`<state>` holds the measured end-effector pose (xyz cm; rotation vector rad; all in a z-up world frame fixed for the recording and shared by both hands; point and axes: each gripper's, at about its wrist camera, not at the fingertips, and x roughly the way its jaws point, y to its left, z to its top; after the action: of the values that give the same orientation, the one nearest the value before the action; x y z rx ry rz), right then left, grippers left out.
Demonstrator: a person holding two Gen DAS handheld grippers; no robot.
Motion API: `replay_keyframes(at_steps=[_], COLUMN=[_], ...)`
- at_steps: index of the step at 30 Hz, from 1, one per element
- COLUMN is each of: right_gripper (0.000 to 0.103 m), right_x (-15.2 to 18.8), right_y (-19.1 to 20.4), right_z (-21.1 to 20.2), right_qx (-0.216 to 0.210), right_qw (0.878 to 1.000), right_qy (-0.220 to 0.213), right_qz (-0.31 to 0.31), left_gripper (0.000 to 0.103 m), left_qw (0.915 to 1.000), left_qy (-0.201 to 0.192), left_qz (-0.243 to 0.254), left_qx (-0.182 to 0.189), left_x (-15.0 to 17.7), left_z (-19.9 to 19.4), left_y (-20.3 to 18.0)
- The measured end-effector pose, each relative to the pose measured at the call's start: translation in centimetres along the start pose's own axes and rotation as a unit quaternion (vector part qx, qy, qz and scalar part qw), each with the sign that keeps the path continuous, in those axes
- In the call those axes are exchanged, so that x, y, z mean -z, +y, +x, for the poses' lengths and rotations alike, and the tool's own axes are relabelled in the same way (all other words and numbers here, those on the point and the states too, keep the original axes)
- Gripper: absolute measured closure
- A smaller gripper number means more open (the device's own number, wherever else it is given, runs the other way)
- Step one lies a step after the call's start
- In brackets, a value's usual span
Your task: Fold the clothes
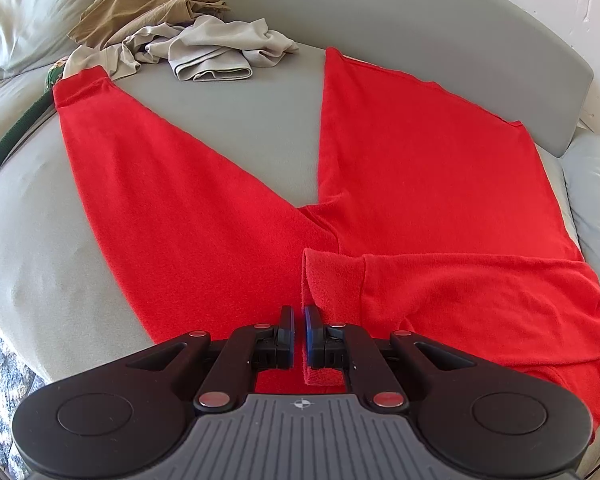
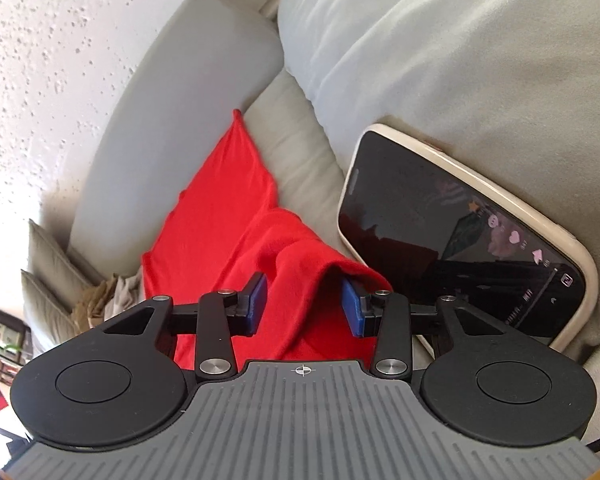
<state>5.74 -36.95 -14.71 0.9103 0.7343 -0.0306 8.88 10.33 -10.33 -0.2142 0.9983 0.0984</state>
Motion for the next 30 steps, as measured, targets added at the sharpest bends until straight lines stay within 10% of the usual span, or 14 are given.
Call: replay_keyframes(at_steps=[3,7,30], right_gripper=[0.064,0.100,0.096], right_x=[-0.3,-0.2,2.6], right_y=[0.0,0.1,1.3], right_z=[0.8,0.4,-4.6], right_qx=[0.006,0.042,0.094], right_qw=[1.000,0.998,0.994], right_qy=[-0.010,-0.033,-0.009], right_qz=[0.016,0.022,-0.060], left_gripper=[0.099,0.099,0.101], left_qw=[1.0000,1.0000,1.0000], left_qy=[0.001,0.001,-0.004], left_qz=[0.000,-0.001,-0.003], left_qx=[-0.001,0.000,0.006], left_x=[0.0,0.1,0.2], left_z=[0.0,0.0,-0.1], left_y=[0.0,0.0,0.1])
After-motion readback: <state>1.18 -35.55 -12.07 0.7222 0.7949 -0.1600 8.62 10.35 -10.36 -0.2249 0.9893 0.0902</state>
